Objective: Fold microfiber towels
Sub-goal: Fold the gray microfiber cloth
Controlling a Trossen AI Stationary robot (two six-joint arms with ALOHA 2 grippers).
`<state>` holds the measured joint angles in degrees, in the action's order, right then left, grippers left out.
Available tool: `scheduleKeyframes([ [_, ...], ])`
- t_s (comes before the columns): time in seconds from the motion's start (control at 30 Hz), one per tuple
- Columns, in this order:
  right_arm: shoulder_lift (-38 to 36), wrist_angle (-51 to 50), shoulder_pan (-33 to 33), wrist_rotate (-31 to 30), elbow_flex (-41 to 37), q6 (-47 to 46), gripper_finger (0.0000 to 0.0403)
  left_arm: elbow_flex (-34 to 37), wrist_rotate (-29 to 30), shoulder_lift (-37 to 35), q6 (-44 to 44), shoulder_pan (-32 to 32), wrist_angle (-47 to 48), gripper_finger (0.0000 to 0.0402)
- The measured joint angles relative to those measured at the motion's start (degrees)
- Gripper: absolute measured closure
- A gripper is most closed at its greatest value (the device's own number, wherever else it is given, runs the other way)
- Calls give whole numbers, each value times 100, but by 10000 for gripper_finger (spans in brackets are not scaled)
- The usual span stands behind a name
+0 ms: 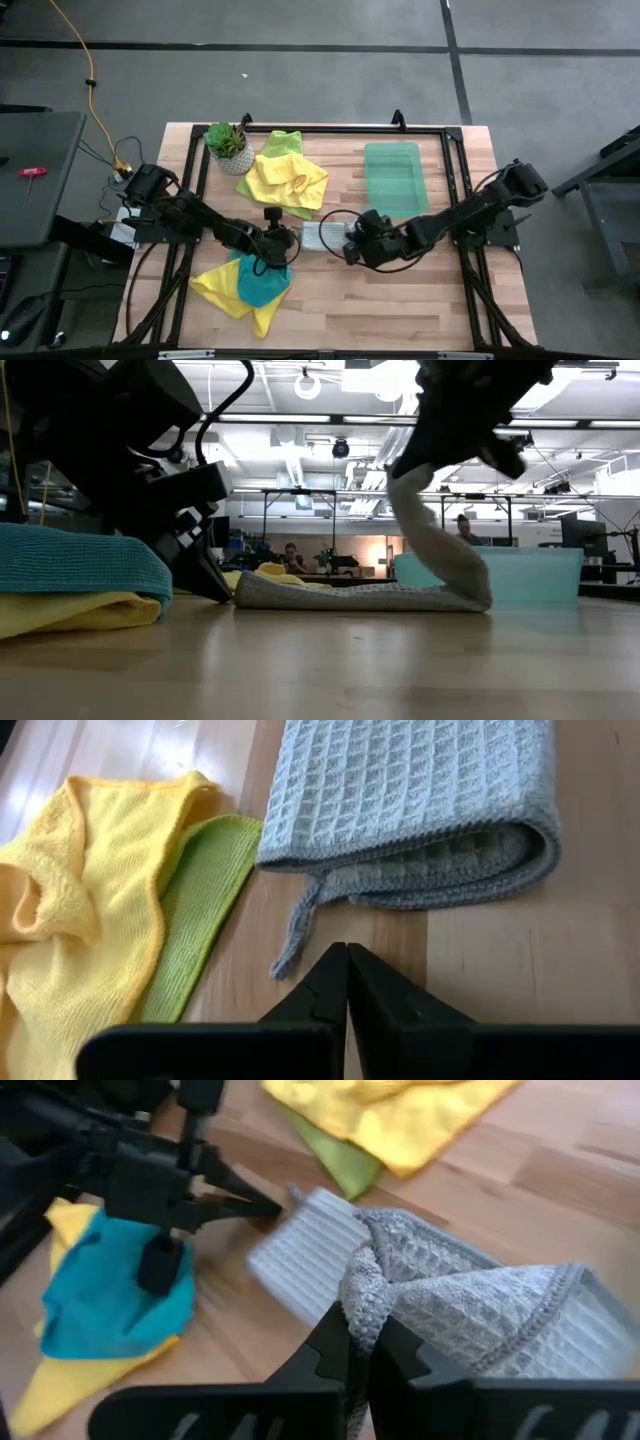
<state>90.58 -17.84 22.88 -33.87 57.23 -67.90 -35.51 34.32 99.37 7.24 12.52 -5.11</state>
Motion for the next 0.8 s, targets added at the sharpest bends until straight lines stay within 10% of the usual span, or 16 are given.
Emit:
scheduleKeyframes([
  [0.8,1766,3232,-568,461,15,840,403,15,53,22,-43,-14,-245,398],
])
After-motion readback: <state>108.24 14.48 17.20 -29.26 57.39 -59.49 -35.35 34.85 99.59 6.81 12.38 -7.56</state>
